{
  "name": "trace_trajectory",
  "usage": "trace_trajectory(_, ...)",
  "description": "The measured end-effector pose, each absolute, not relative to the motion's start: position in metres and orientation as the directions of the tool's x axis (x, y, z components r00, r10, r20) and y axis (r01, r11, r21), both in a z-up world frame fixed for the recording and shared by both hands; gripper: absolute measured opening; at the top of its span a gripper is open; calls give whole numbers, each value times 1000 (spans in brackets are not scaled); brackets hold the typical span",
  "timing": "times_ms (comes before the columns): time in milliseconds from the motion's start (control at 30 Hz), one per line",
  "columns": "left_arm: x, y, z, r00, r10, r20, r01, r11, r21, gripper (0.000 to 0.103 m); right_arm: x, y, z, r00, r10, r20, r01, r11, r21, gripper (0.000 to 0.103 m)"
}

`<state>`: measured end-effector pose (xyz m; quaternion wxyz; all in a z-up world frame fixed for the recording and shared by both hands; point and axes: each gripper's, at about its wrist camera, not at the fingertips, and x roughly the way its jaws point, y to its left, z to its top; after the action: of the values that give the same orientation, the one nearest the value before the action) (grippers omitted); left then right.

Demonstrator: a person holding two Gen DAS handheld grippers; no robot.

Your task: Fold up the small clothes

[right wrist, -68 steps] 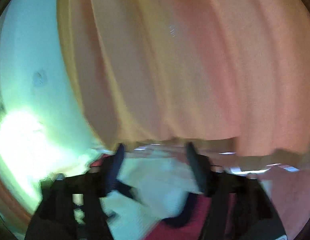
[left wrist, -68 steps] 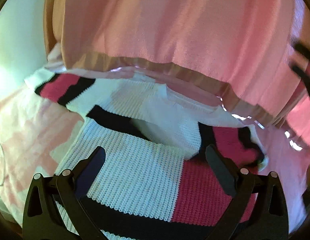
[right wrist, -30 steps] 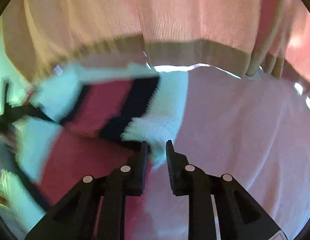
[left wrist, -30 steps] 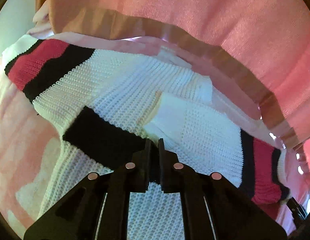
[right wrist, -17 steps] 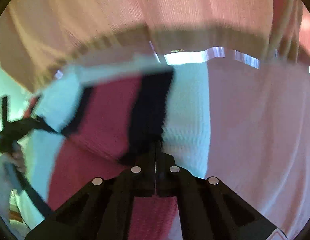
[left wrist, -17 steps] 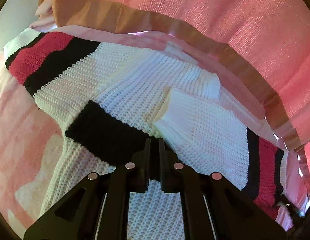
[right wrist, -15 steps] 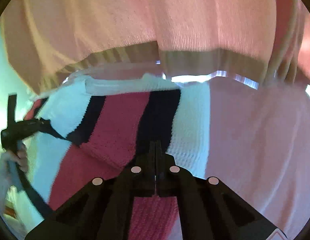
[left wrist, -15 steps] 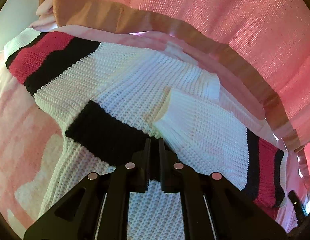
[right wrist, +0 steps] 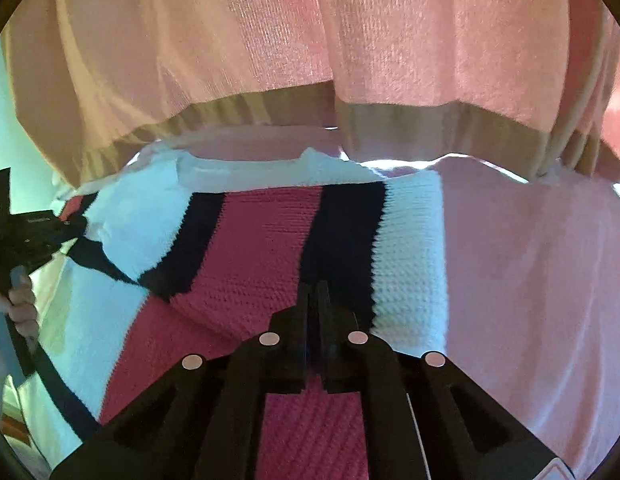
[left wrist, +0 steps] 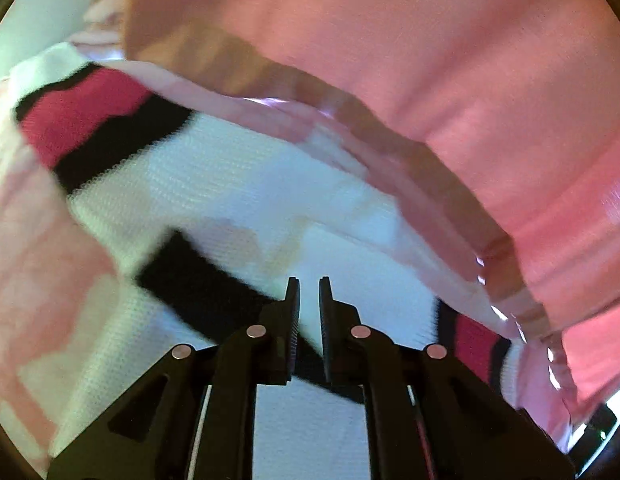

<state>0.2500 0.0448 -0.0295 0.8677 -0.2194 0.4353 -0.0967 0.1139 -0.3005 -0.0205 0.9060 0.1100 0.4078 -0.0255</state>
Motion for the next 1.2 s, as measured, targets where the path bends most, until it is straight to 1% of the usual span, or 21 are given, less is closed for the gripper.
trace_trajectory(100,254,11,-45,561,-350,-750,23,912,-409,9,124,-307,-43,594,-54,-803,197,977,80,4)
trace_trajectory(133,257,2,-57,535,-327,-779,18,926,-376,9,125,-313,-54,558,-92,-825,226,973,45,0)
trace_trajectory(233,255,-2,-60,564,-305,-768,39,938,-344,9,118,-326,-49,570,-78,-818,246,966,79,0)
trace_trajectory(267,256,1,-56,555,-305,-774,27,936,-350,10,113,-322,-38,583,-105,-806,261,963,64,3)
trace_trajectory(300,255,9,-47,573,-299,-763,-3,930,-367,10,108,-318,-30,603,-110,-790,261,963,65,12)
trace_trajectory(333,252,26,-31,628,-285,-724,-39,918,-395,10,102,-310,-20,630,-90,-771,239,967,83,12)
trace_trajectory(367,249,40,-20,665,-270,-696,-61,909,-411,17,99,-305,-16,644,-71,-762,219,971,94,12)
trace_trajectory(400,250,60,-10,699,-242,-673,-98,900,-425,39,95,-299,-12,655,-55,-753,196,975,100,14)
trace_trajectory(467,252,116,4,744,-125,-656,-245,863,-442,69,86,-282,-6,670,-28,-741,146,985,94,19)
trace_trajectory(500,257,146,5,753,-69,-654,-315,835,-452,71,84,-275,-6,673,-23,-740,131,987,89,20)
trace_trajectory(567,276,210,-1,728,16,-686,-433,787,-440,71,79,-264,-6,671,-6,-741,93,993,77,21)
trace_trajectory(667,300,286,-15,659,157,-736,-585,722,-370,70,79,-252,-9,671,18,-741,54,996,73,29)
trace_trajectory(800,331,346,-28,598,246,-763,-648,709,-278,70,85,-240,-23,657,20,-754,24,999,48,32)
trace_trajectory(867,342,367,-40,587,239,-773,-660,695,-286,70,88,-235,-34,638,34,-769,19,998,60,32)
trace_trajectory(900,347,374,-48,583,213,-784,-662,684,-306,62,90,-235,-38,629,29,-777,23,998,55,32)
trace_trajectory(933,351,379,-56,581,180,-794,-661,673,-332,60,90,-234,-43,622,24,-783,25,998,51,32)
trace_trajectory(967,351,378,-56,604,212,-768,-656,679,-329,55,91,-233,-48,611,22,-791,24,999,47,32)
trace_trajectory(1000,355,377,-57,623,203,-755,-632,700,-333,35,92,-234,-50,605,20,-796,28,999,47,32)
trace_trajectory(1033,360,377,-59,634,169,-755,-605,717,-348,31,93,-233,-53,600,25,-799,27,998,52,32)
trace_trajectory(1067,362,373,-55,650,170,-741,-590,727,-351,14,93,-232,-53,603,23,-798,23,999,46,32)
trace_trajectory(1200,353,339,-11,751,184,-634,-511,770,-382,10,92,-228,-46,628,5,-779,12,1000,17,32)
